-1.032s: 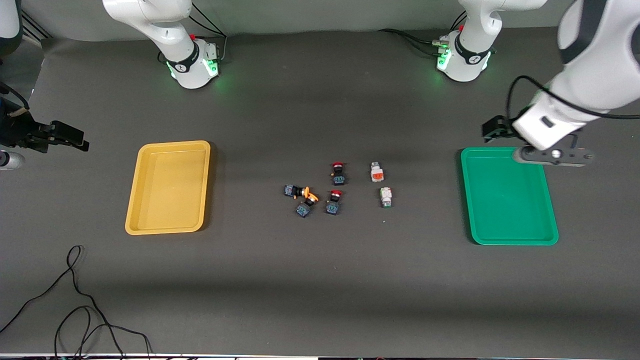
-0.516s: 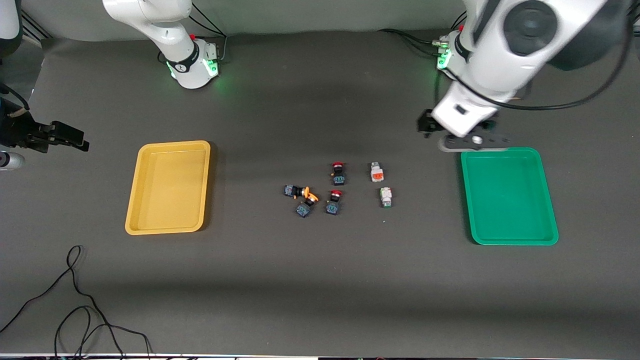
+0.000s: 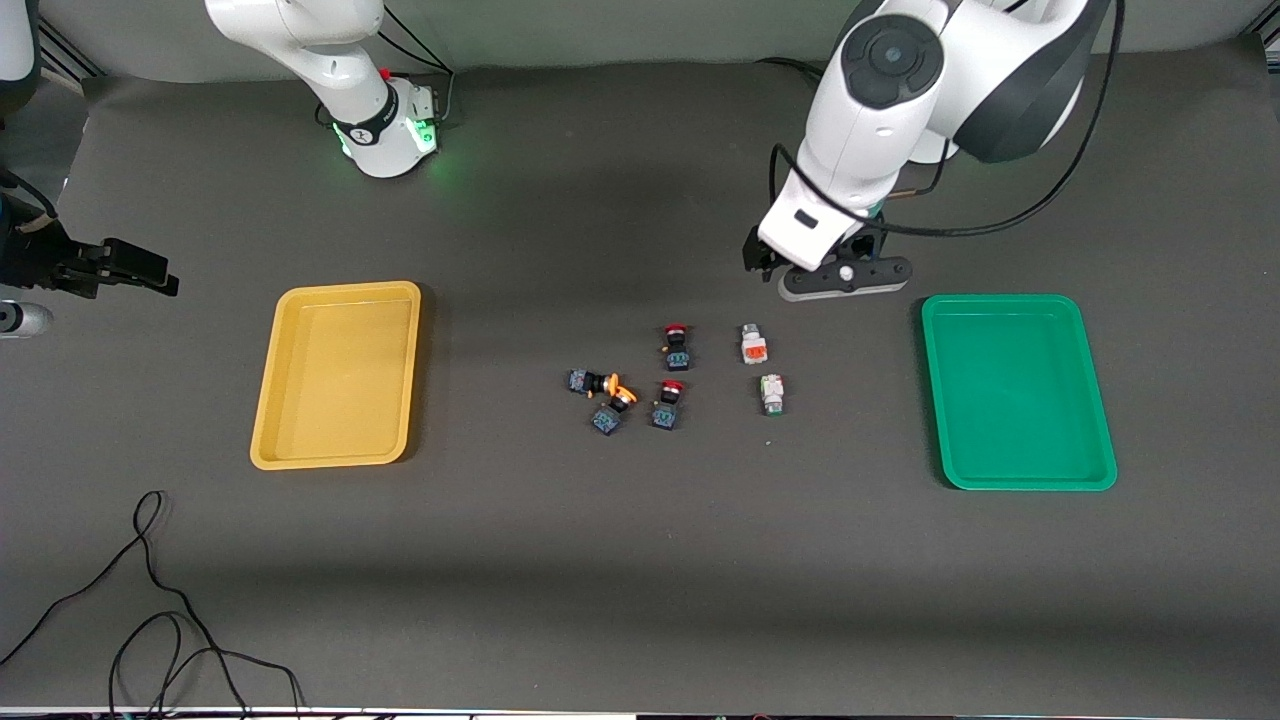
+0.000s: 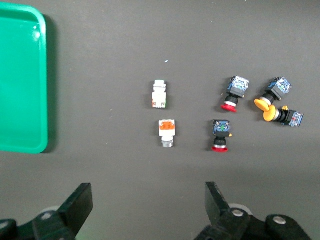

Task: Place green and yellow buttons in trays
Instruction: 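Move the left gripper over the white green-capped button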

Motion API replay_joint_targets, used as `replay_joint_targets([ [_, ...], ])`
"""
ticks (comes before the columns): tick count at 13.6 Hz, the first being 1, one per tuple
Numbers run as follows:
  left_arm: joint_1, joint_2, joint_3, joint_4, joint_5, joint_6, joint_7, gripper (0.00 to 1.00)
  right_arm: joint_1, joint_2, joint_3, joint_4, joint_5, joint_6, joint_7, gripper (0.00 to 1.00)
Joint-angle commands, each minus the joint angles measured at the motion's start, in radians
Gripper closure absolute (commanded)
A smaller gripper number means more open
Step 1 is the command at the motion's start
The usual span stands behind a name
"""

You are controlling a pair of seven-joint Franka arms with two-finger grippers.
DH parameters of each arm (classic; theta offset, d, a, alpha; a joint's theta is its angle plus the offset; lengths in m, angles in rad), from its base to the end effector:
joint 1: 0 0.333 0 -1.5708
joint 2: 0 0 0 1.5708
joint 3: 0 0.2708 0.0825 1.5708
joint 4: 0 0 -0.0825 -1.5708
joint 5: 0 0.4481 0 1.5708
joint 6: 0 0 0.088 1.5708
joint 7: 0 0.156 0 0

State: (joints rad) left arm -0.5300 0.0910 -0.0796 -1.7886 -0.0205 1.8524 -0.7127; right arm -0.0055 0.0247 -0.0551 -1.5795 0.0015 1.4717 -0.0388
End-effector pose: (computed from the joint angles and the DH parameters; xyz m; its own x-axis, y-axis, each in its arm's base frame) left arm 0.5256 -0.3695 0.3795 0.9933 0.1089 -0.0379 0.1091 -0.9940 0.0026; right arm 0.6053 -0.0362 0.5029 0.9910 -0.0213 -0.1320 -0.0222 -0.9997 -0.0053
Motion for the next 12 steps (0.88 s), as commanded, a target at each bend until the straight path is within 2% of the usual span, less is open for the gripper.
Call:
replay_joint_targets([
  [1,-0.042,0.018,0.014,-0.101,-0.010,0.131,-0.028,0.00,0.002,0.014,-0.005,0.032,0.006,-0.024,0.005,0.00],
  [4,-0.065,0.103,0.015,-0.199,0.005,0.322,-0.011,0.01,-0.004,0.020,-0.017,0.036,0.006,-0.024,0.004,0.00],
  [7,-0.087,0.240,0.015,-0.227,0.037,0.484,-0.008,0.02,-0.001,0.020,-0.025,0.036,0.009,-0.024,0.011,0.00],
  [12,-0.070,0.335,0.015,-0.229,0.034,0.525,0.068,0.02,-0.001,0.020,-0.026,0.035,0.008,-0.033,0.005,0.00],
])
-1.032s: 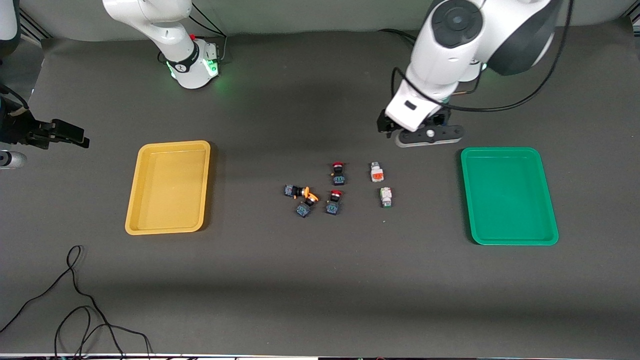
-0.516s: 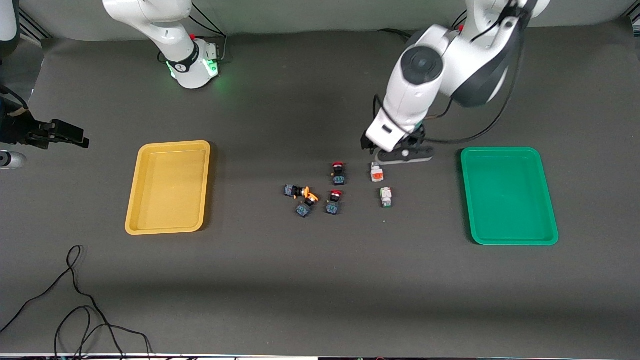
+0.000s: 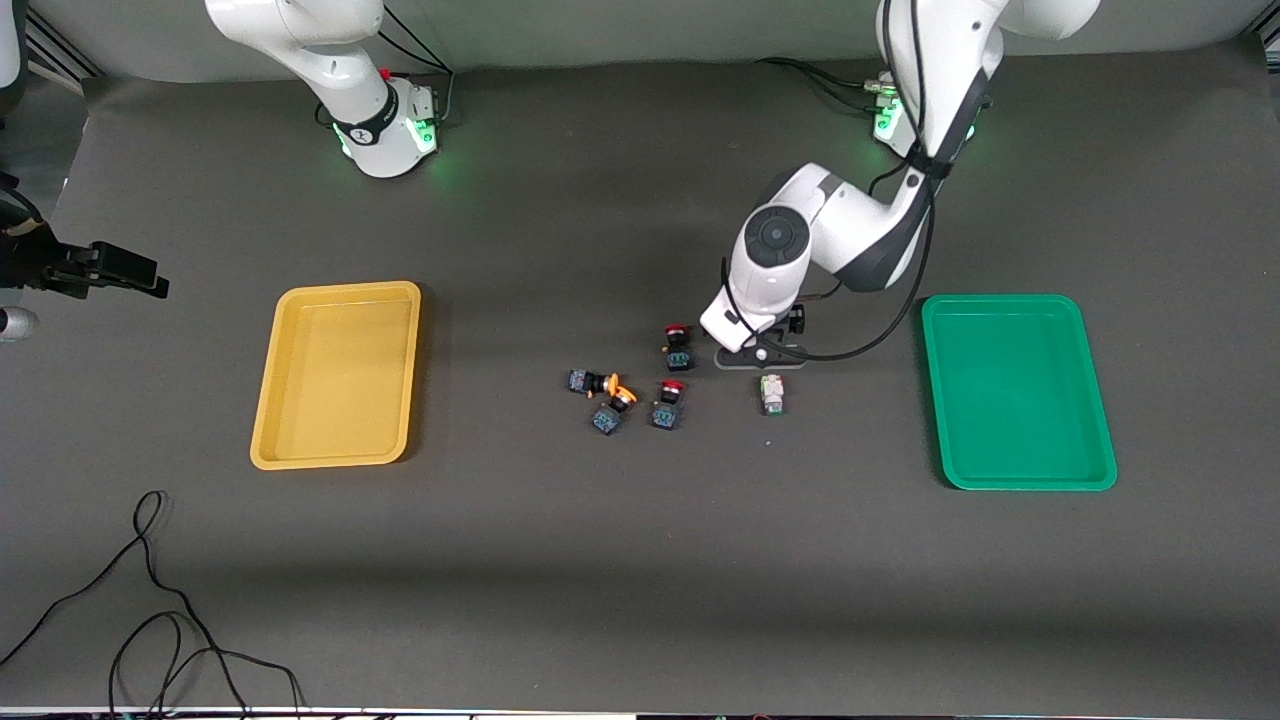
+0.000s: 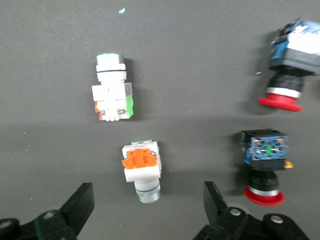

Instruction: Place green and yellow buttons in trays

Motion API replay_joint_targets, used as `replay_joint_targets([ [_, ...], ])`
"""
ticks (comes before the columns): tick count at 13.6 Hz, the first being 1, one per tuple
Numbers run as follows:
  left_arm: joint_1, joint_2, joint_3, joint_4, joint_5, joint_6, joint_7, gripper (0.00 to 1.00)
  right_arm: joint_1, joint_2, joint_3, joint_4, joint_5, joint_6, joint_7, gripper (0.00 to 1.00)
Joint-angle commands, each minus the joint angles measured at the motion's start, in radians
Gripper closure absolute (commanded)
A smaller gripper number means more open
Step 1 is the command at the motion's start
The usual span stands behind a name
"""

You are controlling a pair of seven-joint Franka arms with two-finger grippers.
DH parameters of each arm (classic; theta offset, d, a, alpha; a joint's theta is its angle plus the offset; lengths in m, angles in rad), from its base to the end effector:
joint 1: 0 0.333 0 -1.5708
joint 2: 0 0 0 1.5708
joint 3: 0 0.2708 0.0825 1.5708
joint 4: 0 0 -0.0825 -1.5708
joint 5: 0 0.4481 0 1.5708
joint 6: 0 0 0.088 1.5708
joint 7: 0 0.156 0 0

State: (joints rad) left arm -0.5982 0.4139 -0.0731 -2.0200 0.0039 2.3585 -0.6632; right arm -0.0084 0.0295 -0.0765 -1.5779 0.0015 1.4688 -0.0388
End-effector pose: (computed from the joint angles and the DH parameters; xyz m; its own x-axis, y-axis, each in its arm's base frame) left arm 0.4795 -0.3846 0.0994 0.9972 -0.0050 -0.0750 -0.0068 -0.9997 -0.0246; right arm 0.6047 -0.0508 0.5007 0.9894 -0.0454 -0.1380 -0.0465 -0.9989 -0.0046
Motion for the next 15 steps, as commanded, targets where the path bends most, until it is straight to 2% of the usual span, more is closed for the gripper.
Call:
replay_joint_targets([
  [1,0.001,0.035,0.009,0.003,0.004,0.036,0.019,0.02,0.002,0.016,-0.005,0.033,0.008,-0.031,0.004,0.00],
  [7,0.005,0.097,0.009,0.004,-0.001,0.082,0.005,0.04,0.013,0.023,-0.003,0.035,0.014,-0.032,0.017,0.00],
  [8,0.012,0.098,0.009,0.004,-0.005,0.085,0.005,0.09,0.018,0.026,0.001,0.035,0.018,-0.032,0.020,0.00],
  [9,0.012,0.098,0.009,0.003,-0.005,0.082,0.002,0.17,0.022,0.041,0.006,0.039,0.028,-0.027,0.039,0.00],
  [12,0.018,0.097,0.009,0.004,-0.010,0.071,-0.004,0.66,0.068,0.105,0.009,0.076,0.103,0.013,0.195,0.00],
  [13,0.023,0.092,0.009,0.006,-0.010,0.067,-0.006,0.75,0.097,0.133,0.009,0.099,0.104,0.022,0.241,0.00],
  [15,0.028,0.073,0.013,0.024,-0.010,0.035,-0.041,0.82,0.166,0.208,0.009,0.156,0.104,0.053,0.353,0.00],
])
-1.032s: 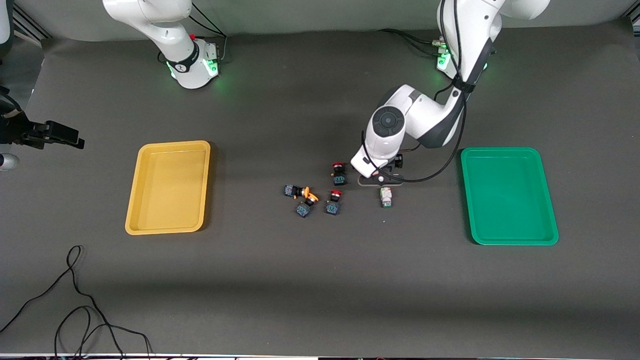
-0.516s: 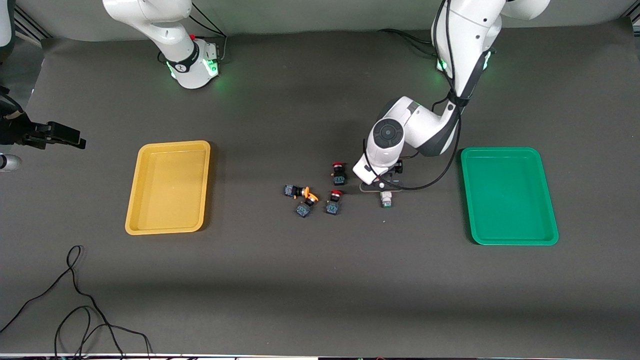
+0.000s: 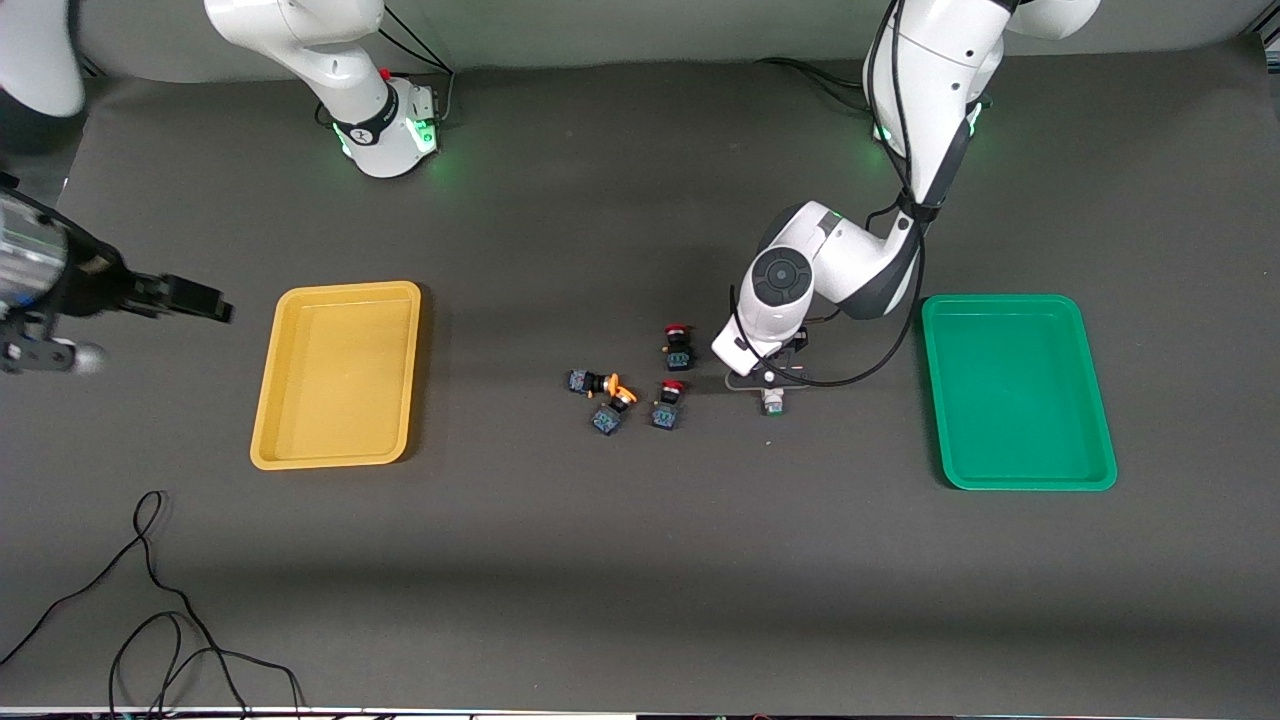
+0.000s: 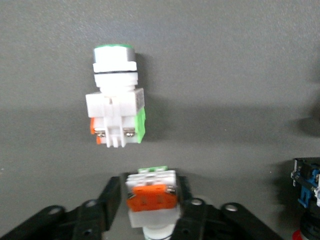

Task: Place green and yellow buttons in trays
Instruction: 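Carry the white button toward the green tray while the right gripper reaches buttons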

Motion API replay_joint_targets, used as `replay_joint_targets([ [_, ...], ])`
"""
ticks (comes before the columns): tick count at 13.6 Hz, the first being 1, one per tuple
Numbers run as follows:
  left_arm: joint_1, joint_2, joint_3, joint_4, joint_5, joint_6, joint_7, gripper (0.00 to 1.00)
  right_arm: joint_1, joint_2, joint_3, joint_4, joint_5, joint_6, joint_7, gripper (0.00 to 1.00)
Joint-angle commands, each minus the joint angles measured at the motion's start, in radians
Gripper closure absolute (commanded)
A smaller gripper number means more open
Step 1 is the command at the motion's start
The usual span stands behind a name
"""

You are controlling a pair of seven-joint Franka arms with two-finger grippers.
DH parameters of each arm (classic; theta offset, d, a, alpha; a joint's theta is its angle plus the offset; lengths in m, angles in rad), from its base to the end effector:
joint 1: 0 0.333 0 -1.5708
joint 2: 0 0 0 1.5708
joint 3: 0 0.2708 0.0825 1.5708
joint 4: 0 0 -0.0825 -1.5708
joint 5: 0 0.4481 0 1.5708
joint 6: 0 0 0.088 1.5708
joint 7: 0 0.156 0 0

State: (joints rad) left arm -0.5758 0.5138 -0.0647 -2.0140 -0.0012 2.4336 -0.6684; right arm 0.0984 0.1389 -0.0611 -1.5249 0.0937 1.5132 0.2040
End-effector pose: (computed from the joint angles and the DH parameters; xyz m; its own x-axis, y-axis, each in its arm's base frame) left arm 0.4816 -0.3641 0.0466 0.9950 0.0370 -0.0932 0.0342 -0.9989 -0.0323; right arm 0.6356 0.0403 0.4636 0.9733 -0.1611 -0.1636 -0.1717 -0.9837 -0.0527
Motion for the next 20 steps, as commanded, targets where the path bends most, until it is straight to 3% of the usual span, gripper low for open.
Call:
replay_joint_targets([
  [1,0.020,-0.040,0.003,0.029,-0.005,-0.059,-0.040,0.86,0.096,0.132,-0.006,0.121,0.012,0.045,0.162,0.00],
  [6,0.040,-0.124,0.006,0.110,-0.049,-0.238,-0.045,0.86,0.225,0.275,-0.006,0.126,0.014,0.266,0.357,0.00],
  [10,0.169,-0.263,0.005,0.225,-0.126,-0.517,0.073,0.87,0.328,0.419,-0.006,0.126,0.012,0.474,0.478,0.00],
  [13,0.312,-0.348,0.008,0.238,-0.132,-0.645,0.196,0.87,0.415,0.536,-0.006,0.127,0.009,0.625,0.596,0.00],
  [17,0.522,-0.345,0.012,0.222,-0.068,-0.680,0.468,0.87,0.480,0.671,-0.006,0.129,0.011,0.749,0.670,0.00],
  [20,0.634,-0.307,0.012,0.196,-0.022,-0.631,0.639,0.86,0.529,0.715,-0.006,0.131,0.011,0.777,0.690,0.00],
])
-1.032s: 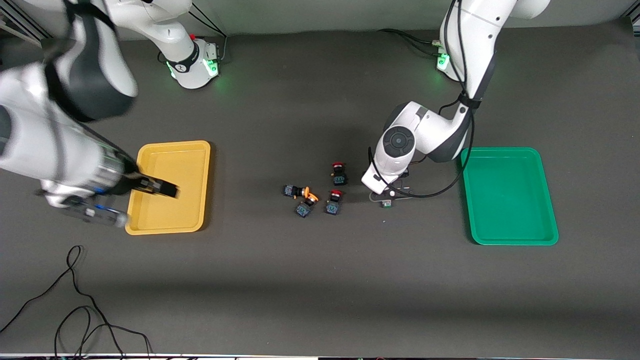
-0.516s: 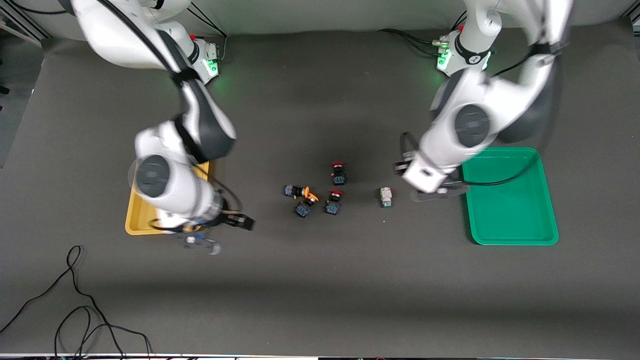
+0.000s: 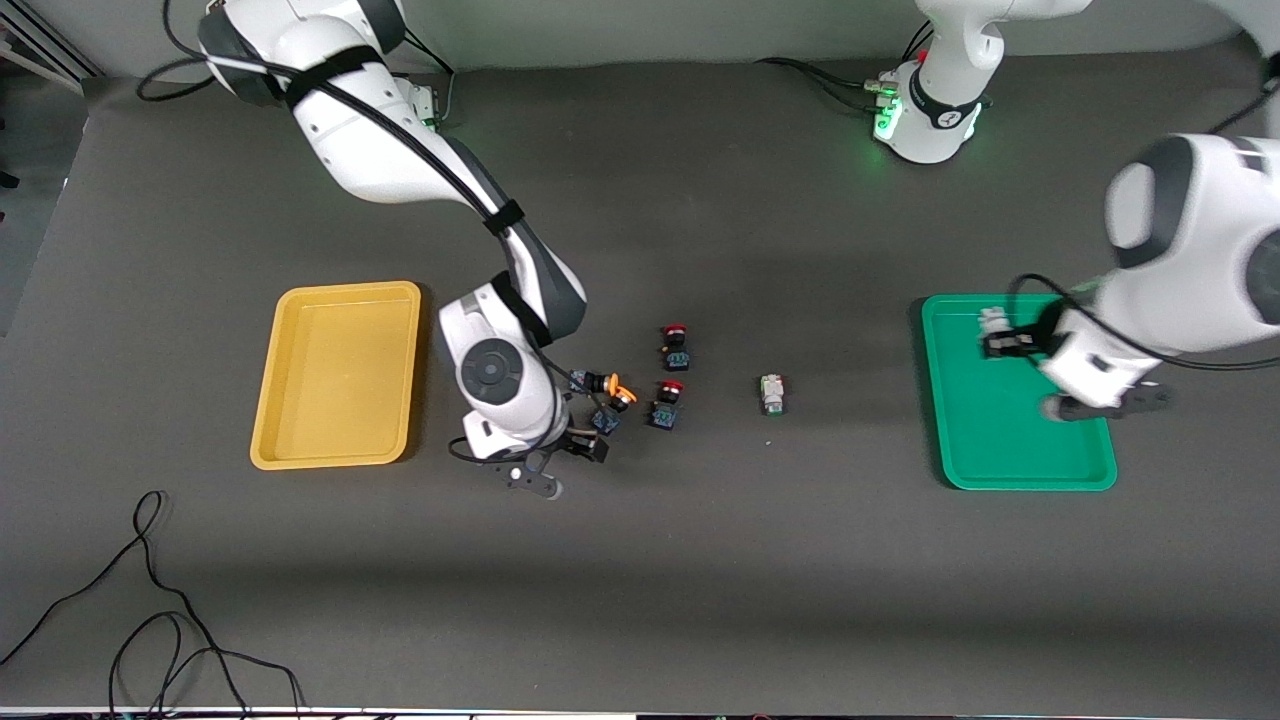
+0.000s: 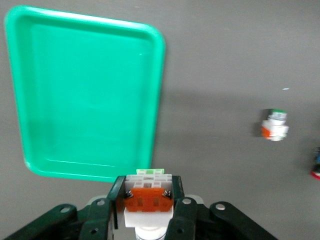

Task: Place green and yellow buttons in trays
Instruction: 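Carry the white button toward the green tray while the right gripper reaches buttons, then lower the white button into the green tray while the right gripper grasps blue button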

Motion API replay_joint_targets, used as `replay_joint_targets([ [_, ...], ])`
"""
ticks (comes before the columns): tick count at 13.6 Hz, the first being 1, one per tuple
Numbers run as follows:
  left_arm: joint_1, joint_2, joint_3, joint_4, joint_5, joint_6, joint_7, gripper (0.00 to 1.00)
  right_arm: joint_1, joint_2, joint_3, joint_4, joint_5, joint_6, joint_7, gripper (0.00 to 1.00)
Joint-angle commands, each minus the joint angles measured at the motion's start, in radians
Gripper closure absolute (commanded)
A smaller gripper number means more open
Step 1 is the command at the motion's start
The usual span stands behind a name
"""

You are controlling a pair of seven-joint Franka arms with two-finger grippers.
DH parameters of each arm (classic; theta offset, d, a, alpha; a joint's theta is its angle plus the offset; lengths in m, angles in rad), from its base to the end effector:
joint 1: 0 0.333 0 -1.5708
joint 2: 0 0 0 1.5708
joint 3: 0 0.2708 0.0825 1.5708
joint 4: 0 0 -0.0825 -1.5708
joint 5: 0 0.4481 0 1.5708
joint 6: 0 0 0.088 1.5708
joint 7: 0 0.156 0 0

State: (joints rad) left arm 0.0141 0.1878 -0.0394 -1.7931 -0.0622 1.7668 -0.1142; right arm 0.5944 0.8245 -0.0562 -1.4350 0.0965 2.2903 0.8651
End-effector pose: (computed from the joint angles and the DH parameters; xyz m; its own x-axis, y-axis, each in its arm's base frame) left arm 0.6280 -0.0241 0.3099 0.9706 0.1003 -0.2187 0.1115 -0.9930 0.0397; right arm 0.6363 0.3902 0.0828 0.9321 -0.3621 -0.0047 -0.3620 -0.9311 -0.0458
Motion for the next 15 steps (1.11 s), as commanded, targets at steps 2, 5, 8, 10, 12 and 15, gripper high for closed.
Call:
replay_joint_targets([
  [2,0.061,0.027,-0.013,-0.118,0.067,0.179,0.102,0.86,0.070,0.039,-0.011,0.039,0.008,0.000,0.047,0.00],
  [5,0.069,0.070,-0.013,-0.270,0.105,0.437,0.105,0.86,0.074,0.047,-0.010,0.038,0.009,0.000,0.098,0.00],
  [8,0.067,0.153,-0.011,-0.337,0.108,0.621,0.103,0.84,0.094,0.070,-0.010,0.038,0.008,0.003,0.104,0.01],
  [10,0.066,0.188,-0.011,-0.351,0.111,0.674,0.105,0.82,0.096,0.083,-0.010,0.036,0.008,0.055,0.106,0.02],
  [12,0.067,0.206,-0.011,-0.350,0.142,0.689,0.103,0.71,0.096,0.091,-0.010,0.036,0.006,0.072,0.104,0.27],
  [15,0.066,0.202,-0.011,-0.338,0.142,0.671,0.100,0.10,0.111,0.071,-0.014,0.039,-0.003,0.064,0.088,1.00],
])
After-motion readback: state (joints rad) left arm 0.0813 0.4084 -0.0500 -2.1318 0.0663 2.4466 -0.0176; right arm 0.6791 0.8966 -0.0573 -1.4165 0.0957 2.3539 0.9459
